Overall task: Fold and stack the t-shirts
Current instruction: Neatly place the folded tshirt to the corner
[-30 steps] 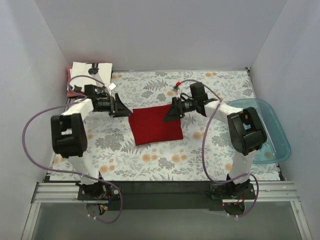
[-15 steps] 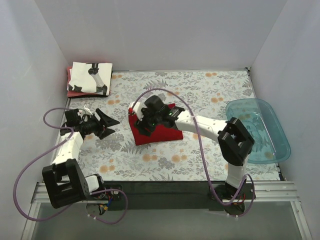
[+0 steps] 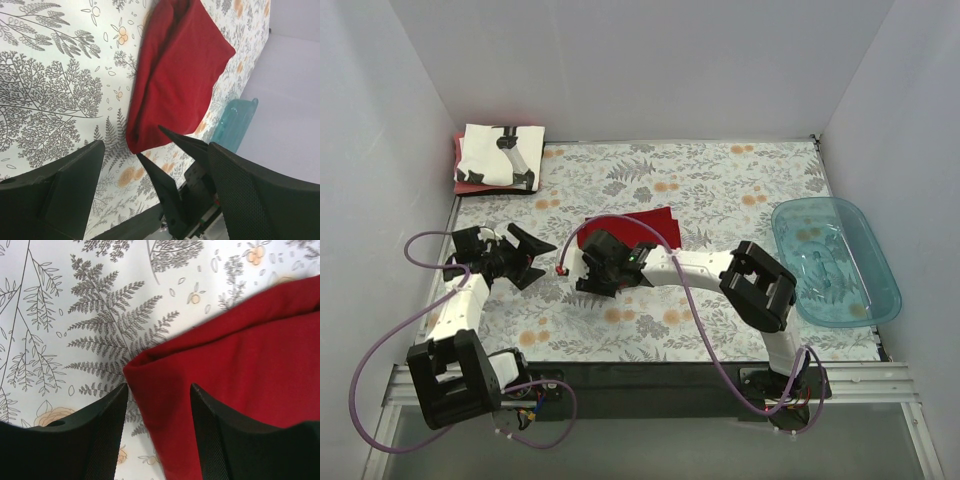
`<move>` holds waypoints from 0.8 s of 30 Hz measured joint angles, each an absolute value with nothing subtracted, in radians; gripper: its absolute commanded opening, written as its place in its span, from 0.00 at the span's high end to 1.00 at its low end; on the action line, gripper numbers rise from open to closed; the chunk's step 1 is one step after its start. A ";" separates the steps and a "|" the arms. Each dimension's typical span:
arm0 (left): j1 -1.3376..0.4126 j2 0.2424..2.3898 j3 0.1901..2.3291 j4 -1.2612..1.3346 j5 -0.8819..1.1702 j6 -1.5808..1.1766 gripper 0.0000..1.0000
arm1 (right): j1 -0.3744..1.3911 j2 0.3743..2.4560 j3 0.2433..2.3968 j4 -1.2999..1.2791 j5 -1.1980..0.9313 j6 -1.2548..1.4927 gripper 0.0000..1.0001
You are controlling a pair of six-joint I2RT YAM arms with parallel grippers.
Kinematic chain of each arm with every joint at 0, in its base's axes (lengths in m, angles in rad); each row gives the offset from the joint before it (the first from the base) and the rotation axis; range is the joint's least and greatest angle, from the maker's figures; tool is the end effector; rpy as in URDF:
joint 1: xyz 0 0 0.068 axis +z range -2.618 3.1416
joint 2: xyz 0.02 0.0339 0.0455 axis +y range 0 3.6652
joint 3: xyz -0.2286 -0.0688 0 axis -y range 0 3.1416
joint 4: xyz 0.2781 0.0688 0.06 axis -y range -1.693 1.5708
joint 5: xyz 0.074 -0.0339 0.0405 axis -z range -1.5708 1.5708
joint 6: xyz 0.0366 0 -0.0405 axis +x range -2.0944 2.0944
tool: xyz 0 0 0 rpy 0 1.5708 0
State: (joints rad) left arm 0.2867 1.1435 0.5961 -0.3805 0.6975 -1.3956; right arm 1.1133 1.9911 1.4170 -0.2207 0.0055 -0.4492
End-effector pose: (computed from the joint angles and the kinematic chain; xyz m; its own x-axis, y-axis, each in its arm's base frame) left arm 0.2514 0.0496 0.1464 -0.2841 -0.8706 0.4017 -0.7293 -0.0757 -0.6799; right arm 0.2020 0.4098 0.1426 0.1049 -0.7701 -0.6292 -0.9435 0.1229 -0.3077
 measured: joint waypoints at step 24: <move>0.100 1.454 0.596 -0.162 0.545 -1.600 0.08 | 1.081 2.001 1.409 -0.103 -0.019 -0.497 0.99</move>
State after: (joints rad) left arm 0.1001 1.4540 0.5961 -0.1623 0.5446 -1.6005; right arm 1.0809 2.0006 1.4086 -0.1032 -0.0193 -0.4973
